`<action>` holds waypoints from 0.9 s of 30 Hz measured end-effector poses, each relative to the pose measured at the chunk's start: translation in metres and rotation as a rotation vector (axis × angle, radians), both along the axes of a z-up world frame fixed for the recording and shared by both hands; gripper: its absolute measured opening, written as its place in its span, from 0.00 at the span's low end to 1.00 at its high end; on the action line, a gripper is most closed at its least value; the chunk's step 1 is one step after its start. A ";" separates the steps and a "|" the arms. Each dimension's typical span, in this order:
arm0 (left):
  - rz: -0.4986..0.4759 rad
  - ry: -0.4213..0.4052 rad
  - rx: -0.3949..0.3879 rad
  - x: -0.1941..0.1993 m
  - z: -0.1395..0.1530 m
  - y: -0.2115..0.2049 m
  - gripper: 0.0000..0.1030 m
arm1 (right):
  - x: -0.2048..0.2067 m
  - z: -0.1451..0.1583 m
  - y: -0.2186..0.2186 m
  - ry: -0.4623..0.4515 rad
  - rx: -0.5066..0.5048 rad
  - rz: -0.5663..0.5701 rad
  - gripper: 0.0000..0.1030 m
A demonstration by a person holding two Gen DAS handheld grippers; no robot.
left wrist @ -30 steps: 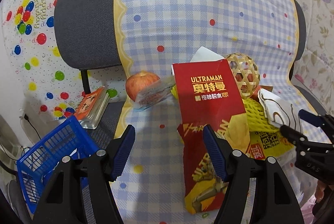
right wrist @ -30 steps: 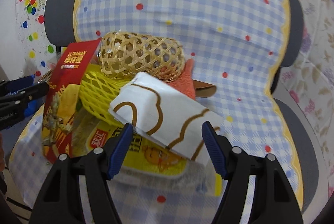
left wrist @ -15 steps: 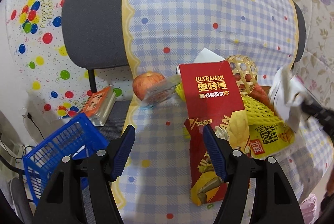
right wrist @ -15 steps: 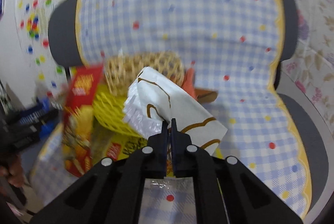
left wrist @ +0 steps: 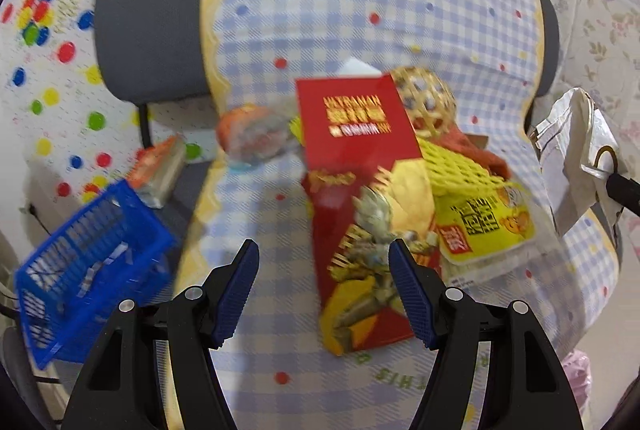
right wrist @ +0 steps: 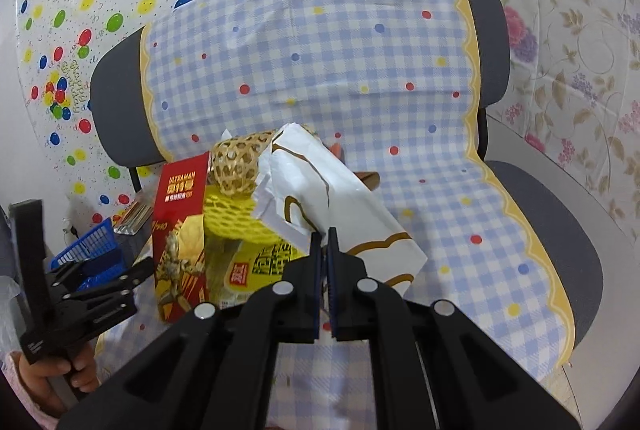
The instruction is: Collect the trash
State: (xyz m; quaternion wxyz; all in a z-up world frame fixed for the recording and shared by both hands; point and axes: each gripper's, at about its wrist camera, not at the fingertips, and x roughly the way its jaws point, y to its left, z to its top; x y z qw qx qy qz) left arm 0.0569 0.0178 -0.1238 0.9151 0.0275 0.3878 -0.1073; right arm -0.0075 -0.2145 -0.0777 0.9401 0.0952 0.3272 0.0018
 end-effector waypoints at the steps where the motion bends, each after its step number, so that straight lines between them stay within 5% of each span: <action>1: -0.007 0.013 -0.011 0.003 -0.004 -0.001 0.66 | -0.001 -0.001 0.000 0.002 0.003 0.001 0.03; 11: -0.120 0.104 -0.201 0.033 -0.024 -0.001 0.64 | 0.000 -0.007 -0.002 0.019 0.010 -0.002 0.03; 19: -0.128 0.006 -0.234 0.005 0.009 0.008 0.13 | -0.004 -0.006 0.001 0.012 0.012 0.003 0.03; 22: -0.151 -0.075 -0.211 -0.011 0.031 0.002 0.01 | -0.007 -0.003 0.003 0.001 0.016 0.001 0.03; 27: -0.168 -0.208 -0.148 -0.036 0.066 -0.007 0.01 | -0.016 0.006 0.001 -0.022 0.025 -0.014 0.03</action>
